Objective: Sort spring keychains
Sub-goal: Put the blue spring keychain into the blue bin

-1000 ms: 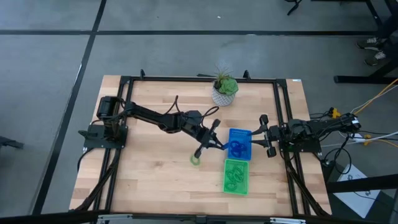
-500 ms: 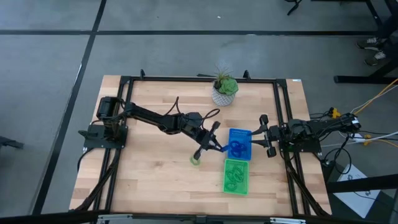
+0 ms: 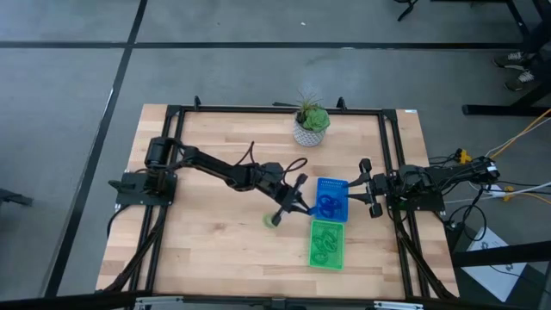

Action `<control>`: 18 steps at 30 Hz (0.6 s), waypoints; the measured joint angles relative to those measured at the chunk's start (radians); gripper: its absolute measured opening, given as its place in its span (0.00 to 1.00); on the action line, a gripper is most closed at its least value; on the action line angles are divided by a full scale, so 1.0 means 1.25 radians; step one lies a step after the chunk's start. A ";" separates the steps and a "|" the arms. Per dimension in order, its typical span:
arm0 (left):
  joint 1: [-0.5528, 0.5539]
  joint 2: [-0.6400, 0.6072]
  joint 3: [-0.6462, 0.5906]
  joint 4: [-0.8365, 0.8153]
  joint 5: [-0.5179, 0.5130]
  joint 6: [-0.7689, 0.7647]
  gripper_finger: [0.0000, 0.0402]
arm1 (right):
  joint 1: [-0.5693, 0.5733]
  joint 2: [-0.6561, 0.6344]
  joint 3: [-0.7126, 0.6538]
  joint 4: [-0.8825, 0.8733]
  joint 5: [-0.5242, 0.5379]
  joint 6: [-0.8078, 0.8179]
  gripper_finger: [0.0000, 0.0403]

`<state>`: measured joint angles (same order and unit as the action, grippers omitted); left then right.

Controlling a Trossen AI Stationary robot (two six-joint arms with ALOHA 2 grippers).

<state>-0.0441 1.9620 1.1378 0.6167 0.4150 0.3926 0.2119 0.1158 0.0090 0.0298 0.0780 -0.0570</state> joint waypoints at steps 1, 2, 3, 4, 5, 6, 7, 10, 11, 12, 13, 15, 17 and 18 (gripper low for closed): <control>0.000 0.004 0.000 0.015 -0.006 -0.006 0.03 | 0.000 0.000 0.000 0.000 0.000 0.000 0.34; 0.000 0.009 0.000 0.026 -0.010 -0.010 0.03 | 0.000 0.000 0.000 0.000 0.000 0.000 0.34; 0.000 0.017 0.000 0.041 -0.016 -0.010 0.03 | 0.000 0.000 0.000 0.000 0.000 0.000 0.34; 0.000 0.025 0.000 0.052 -0.025 -0.011 0.03 | 0.000 0.000 0.000 0.000 0.000 0.000 0.34; -0.001 0.034 0.001 0.059 -0.029 -0.012 0.03 | 0.000 0.000 0.000 0.000 0.000 0.000 0.34; -0.001 0.043 0.004 0.058 -0.031 -0.015 0.03 | 0.000 0.000 0.000 0.000 0.000 0.000 0.34; -0.001 0.054 0.012 0.058 -0.031 -0.021 0.03 | 0.000 0.000 0.000 0.000 0.000 0.000 0.34; -0.001 0.089 0.042 0.061 -0.031 -0.044 0.03 | 0.000 0.000 0.000 0.000 0.000 0.000 0.34; -0.002 0.103 0.054 0.058 -0.032 -0.051 0.03 | 0.000 0.000 0.000 0.000 0.000 0.000 0.34; -0.002 0.114 0.063 0.046 -0.032 -0.054 0.03 | 0.000 0.000 0.000 0.000 0.000 0.000 0.34; -0.005 0.126 0.077 0.035 -0.032 -0.054 0.03 | 0.000 0.000 0.000 0.000 0.000 0.000 0.34; -0.007 0.146 0.101 0.007 -0.034 -0.055 0.03 | 0.000 0.000 0.000 0.000 0.000 0.000 0.34; -0.012 0.161 0.131 -0.038 -0.053 -0.060 0.03 | 0.000 0.000 0.000 0.000 0.000 0.000 0.34; -0.015 0.164 0.146 -0.066 -0.066 -0.060 0.03 | 0.000 0.000 0.000 0.000 0.000 0.000 0.34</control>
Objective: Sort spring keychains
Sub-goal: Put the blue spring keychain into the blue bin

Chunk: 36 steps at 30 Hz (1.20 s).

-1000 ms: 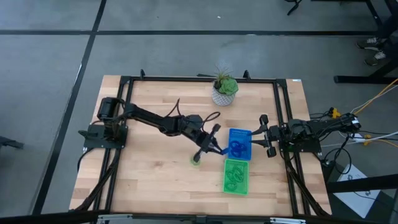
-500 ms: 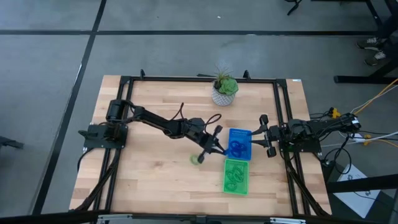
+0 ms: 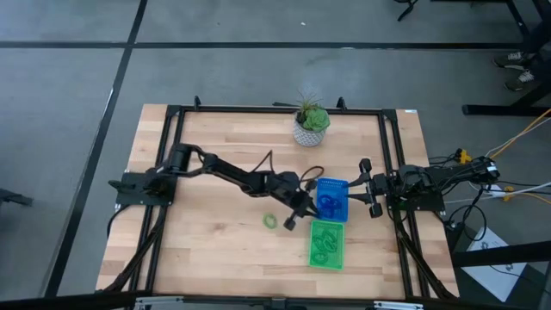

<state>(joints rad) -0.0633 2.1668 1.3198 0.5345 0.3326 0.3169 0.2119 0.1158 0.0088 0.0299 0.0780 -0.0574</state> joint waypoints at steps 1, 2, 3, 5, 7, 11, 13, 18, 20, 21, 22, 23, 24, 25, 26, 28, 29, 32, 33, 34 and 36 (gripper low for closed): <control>-0.003 0.001 0.014 -0.033 -0.017 0.002 0.03 | 0.000 0.000 0.000 0.000 0.000 0.000 0.34; -0.004 0.003 0.027 -0.058 -0.026 0.007 0.03 | 0.000 0.000 0.000 0.000 0.000 0.000 0.34; -0.007 0.004 0.040 -0.083 -0.038 0.011 0.03 | 0.000 0.000 0.000 0.000 0.000 0.000 0.34; -0.008 0.005 0.056 -0.120 -0.047 0.011 0.03 | 0.000 0.000 0.000 0.000 0.000 0.000 0.34; -0.007 0.005 0.061 -0.132 -0.049 0.008 0.03 | 0.000 0.000 0.000 0.000 0.000 0.000 0.34; -0.005 0.005 0.061 -0.139 -0.050 0.008 0.03 | 0.000 0.000 0.000 0.000 0.000 0.000 0.34; -0.002 0.005 0.061 -0.138 -0.050 0.008 0.03 | 0.000 0.000 0.000 0.000 0.000 0.000 0.34; 0.004 0.005 0.062 -0.138 -0.052 0.005 0.03 | 0.000 0.000 0.000 0.000 0.000 0.000 0.34; 0.005 0.005 0.069 -0.149 -0.052 0.000 0.03 | 0.000 0.000 0.000 0.000 0.000 0.000 0.34; 0.005 0.005 0.075 -0.154 -0.052 -0.003 0.03 | 0.000 0.000 0.000 0.000 0.000 0.000 0.34; 0.005 0.005 0.083 -0.165 -0.053 -0.005 0.03 | 0.000 0.000 0.000 0.000 0.000 0.000 0.34; 0.005 0.005 0.091 -0.180 -0.058 -0.005 0.03 | 0.000 0.000 0.000 0.000 0.000 0.000 0.34; 0.005 0.005 0.099 -0.196 -0.063 -0.004 0.03 | 0.000 0.000 0.000 0.000 0.000 0.000 0.34; 0.005 0.005 0.107 -0.213 -0.064 -0.002 0.03 | 0.000 0.000 0.000 0.000 0.000 0.000 0.34; 0.005 0.005 0.116 -0.226 -0.065 -0.003 0.03 | 0.000 0.000 0.000 0.000 0.000 0.000 0.34; 0.005 0.005 0.129 -0.239 -0.065 -0.011 0.03 | 0.000 0.000 0.000 0.000 0.000 0.000 0.34; 0.005 0.005 0.133 -0.246 -0.065 -0.014 0.03 | 0.000 0.000 0.000 0.000 0.000 0.000 0.34; 0.005 0.005 0.135 -0.262 -0.077 -0.015 0.03 | 0.000 0.000 0.000 0.000 0.000 0.000 0.34; 0.005 0.005 0.136 -0.263 -0.088 -0.015 0.03 | 0.000 0.000 0.000 0.000 0.000 0.000 0.34; 0.005 0.005 0.137 -0.262 -0.098 -0.015 0.03 | 0.000 0.000 0.000 0.000 0.000 0.000 0.34; 0.006 0.005 0.138 -0.260 -0.106 -0.015 0.03 | 0.000 0.000 0.000 0.000 0.000 0.000 0.34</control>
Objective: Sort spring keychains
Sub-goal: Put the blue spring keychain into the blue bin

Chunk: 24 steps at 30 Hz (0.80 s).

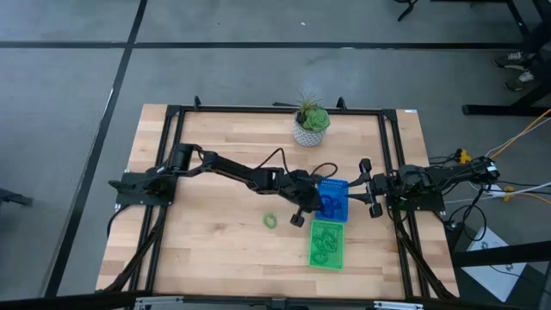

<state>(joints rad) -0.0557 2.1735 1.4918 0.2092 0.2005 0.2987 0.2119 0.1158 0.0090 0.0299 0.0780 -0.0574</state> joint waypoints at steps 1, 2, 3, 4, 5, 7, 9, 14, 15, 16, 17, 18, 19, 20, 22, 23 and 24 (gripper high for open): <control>0.001 0.000 0.000 0.000 0.000 0.000 0.03 | 0.000 0.000 0.000 0.000 0.000 0.000 0.34; 0.002 0.000 0.000 0.001 0.000 -0.002 0.03 | 0.000 0.000 0.000 0.000 0.000 0.000 0.34; 0.003 0.000 0.000 0.003 0.000 -0.009 0.03 | 0.000 0.000 0.000 0.000 0.000 0.000 0.34; 0.004 0.000 0.000 0.004 0.000 -0.015 0.03 | 0.000 0.000 0.000 0.000 0.000 0.000 0.34; 0.006 0.000 0.000 0.003 -0.001 -0.017 0.03 | 0.000 0.000 0.000 0.000 0.000 0.000 0.34; 0.010 0.006 0.000 0.011 -0.018 -0.013 0.03 | 0.000 0.000 0.000 0.000 0.000 0.000 0.34; 0.011 0.009 0.000 0.006 -0.061 -0.007 0.05 | 0.000 0.000 0.000 0.000 0.000 0.000 0.34; 0.011 0.009 0.000 0.012 -0.104 -0.006 0.13 | 0.000 0.000 0.000 0.000 0.000 0.000 0.34; 0.010 0.009 0.000 0.013 -0.101 -0.006 0.15 | 0.000 0.000 0.000 0.000 0.000 0.000 0.34; 0.009 0.009 0.000 0.016 -0.097 -0.005 0.18 | 0.000 0.000 0.000 0.000 0.000 0.000 0.34; 0.008 0.009 0.000 0.016 -0.096 -0.005 0.20 | 0.000 0.000 0.000 0.000 0.000 0.000 0.34; 0.008 0.009 0.000 0.016 -0.096 -0.005 0.22 | 0.000 0.000 0.000 0.000 0.000 0.000 0.34; 0.007 0.009 0.000 0.015 -0.096 -0.005 0.25 | 0.000 0.000 0.000 0.000 0.000 0.000 0.34; 0.007 0.009 0.000 0.015 -0.096 -0.005 0.27 | 0.000 0.000 0.000 0.000 0.000 0.000 0.34; 0.008 0.009 0.000 0.016 -0.097 -0.005 0.31 | 0.000 0.000 0.000 0.000 0.000 0.000 0.34; 0.008 0.009 0.000 0.015 -0.097 -0.005 0.32 | 0.000 0.000 0.000 0.000 0.000 0.000 0.34; 0.008 0.008 0.000 0.015 -0.097 -0.005 0.33 | 0.000 0.000 0.000 0.000 0.000 0.000 0.34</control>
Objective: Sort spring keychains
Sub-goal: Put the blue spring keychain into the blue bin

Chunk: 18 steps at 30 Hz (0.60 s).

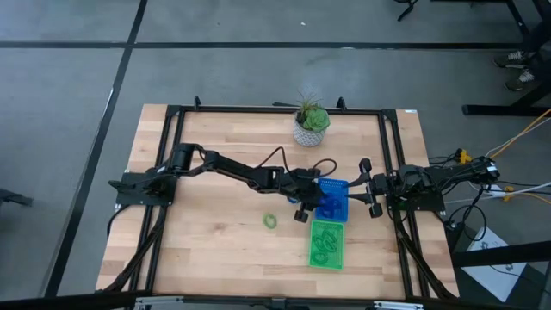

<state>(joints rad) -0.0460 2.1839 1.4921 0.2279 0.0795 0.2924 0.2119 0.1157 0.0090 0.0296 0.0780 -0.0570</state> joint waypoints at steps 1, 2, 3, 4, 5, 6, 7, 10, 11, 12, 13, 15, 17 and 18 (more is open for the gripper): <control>0.000 -0.001 0.000 0.000 0.000 0.000 0.34 | 0.000 0.000 0.000 0.000 0.000 0.000 0.34; 0.000 -0.003 0.000 0.000 0.000 -0.001 0.35 | 0.000 0.000 0.000 0.000 0.000 0.000 0.34; -0.001 -0.004 0.000 0.000 0.000 -0.004 0.35 | 0.000 0.000 0.000 0.000 0.000 0.000 0.34; -0.002 -0.004 0.000 0.001 0.000 -0.010 0.35 | 0.000 0.000 0.000 0.000 0.000 0.000 0.34; -0.002 -0.004 0.000 0.000 0.000 -0.013 0.35 | 0.000 0.000 0.000 0.000 0.000 0.000 0.34; -0.002 -0.004 0.000 -0.001 0.000 -0.014 0.35 | 0.000 0.000 0.000 0.000 0.000 0.000 0.34; -0.003 -0.004 0.000 -0.002 0.000 -0.015 0.35 | 0.000 0.000 0.000 0.000 0.000 0.000 0.34; -0.003 -0.005 0.000 -0.025 0.000 -0.032 0.35 | 0.000 0.000 0.000 0.000 0.000 0.000 0.34; -0.003 -0.005 0.000 -0.035 0.000 -0.043 0.34 | 0.000 0.000 0.000 0.000 0.000 0.000 0.34; -0.003 -0.005 0.004 -0.052 0.003 -0.054 0.34 | 0.000 0.000 0.000 0.000 0.000 0.000 0.34; -0.001 -0.005 0.014 -0.080 0.008 -0.065 0.34 | 0.000 0.000 0.000 0.000 0.000 0.000 0.34; 0.002 -0.005 0.043 -0.144 0.017 -0.089 0.34 | 0.000 0.000 0.000 0.000 0.000 0.000 0.34; 0.002 -0.005 0.060 -0.180 0.016 -0.108 0.35 | 0.000 0.000 0.000 0.000 0.000 0.000 0.34; 0.002 -0.005 0.061 -0.184 0.011 -0.111 0.35 | 0.000 0.000 0.000 0.000 0.000 0.000 0.34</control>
<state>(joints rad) -0.0429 2.1777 1.5684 -0.0016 0.0934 0.1538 0.2119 0.1158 0.0086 0.0299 0.0780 -0.0570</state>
